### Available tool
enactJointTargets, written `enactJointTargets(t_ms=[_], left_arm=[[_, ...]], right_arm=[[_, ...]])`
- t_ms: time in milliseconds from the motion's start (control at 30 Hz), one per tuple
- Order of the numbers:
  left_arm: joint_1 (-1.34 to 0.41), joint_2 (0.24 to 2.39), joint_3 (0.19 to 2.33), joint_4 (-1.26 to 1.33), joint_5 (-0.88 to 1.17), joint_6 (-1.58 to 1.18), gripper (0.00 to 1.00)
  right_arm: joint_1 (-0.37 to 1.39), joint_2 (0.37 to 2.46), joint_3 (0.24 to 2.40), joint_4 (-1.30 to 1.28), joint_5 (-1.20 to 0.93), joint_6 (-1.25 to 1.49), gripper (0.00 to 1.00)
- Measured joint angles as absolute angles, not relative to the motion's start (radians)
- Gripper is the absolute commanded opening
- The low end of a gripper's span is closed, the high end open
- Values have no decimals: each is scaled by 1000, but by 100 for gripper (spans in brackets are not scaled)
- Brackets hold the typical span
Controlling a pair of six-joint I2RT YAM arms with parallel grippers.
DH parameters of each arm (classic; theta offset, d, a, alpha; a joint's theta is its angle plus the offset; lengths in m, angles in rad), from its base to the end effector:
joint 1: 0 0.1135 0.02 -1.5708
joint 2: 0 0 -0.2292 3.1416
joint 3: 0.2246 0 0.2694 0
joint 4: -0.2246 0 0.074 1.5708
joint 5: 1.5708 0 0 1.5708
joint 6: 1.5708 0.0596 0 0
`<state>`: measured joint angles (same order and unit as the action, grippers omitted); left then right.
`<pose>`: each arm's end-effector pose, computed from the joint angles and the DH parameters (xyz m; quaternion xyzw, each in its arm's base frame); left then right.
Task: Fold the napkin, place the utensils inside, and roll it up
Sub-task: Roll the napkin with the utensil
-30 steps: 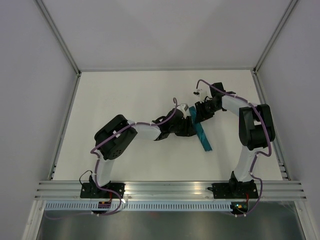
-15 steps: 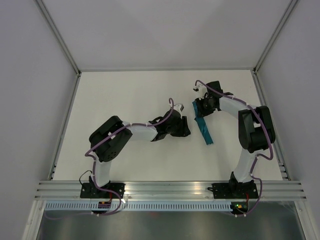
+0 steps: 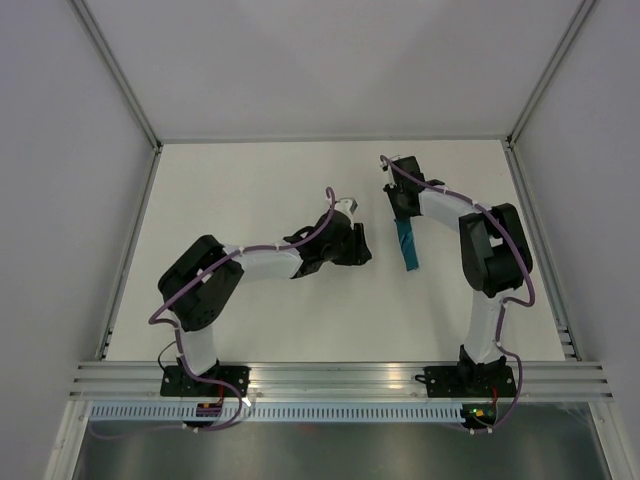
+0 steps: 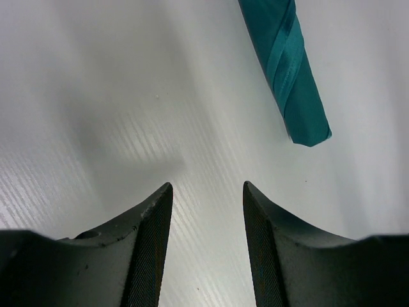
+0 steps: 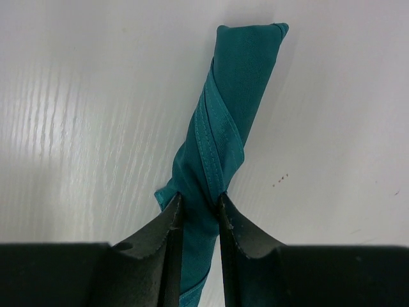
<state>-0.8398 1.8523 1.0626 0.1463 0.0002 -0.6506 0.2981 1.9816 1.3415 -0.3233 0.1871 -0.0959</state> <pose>0.2791 -0.3113 0.1093 0.0845 0.8904 -0.3034 0.3287 0.4178 0.1168 0.1060 -0.1586 0.9372 -0.0586 0.3052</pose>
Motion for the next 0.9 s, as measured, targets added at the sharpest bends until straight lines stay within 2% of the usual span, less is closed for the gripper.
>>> enactJointTargets(t_ms=[133, 267, 367, 900], left_arm=[[-834, 1833, 1063, 132, 1, -638, 53], [-831, 1823, 1063, 124, 1, -627, 53], [-830, 1822, 1063, 116, 2, -622, 53], [-826, 1822, 1072, 97, 8, -614, 53]], right_arm=[[304, 2020, 1391, -324, 236, -59, 25], [306, 2034, 1407, -324, 255, -42, 39], [306, 2041, 1407, -324, 258, -36, 47], [305, 2041, 1409, -347, 219, -30, 55]])
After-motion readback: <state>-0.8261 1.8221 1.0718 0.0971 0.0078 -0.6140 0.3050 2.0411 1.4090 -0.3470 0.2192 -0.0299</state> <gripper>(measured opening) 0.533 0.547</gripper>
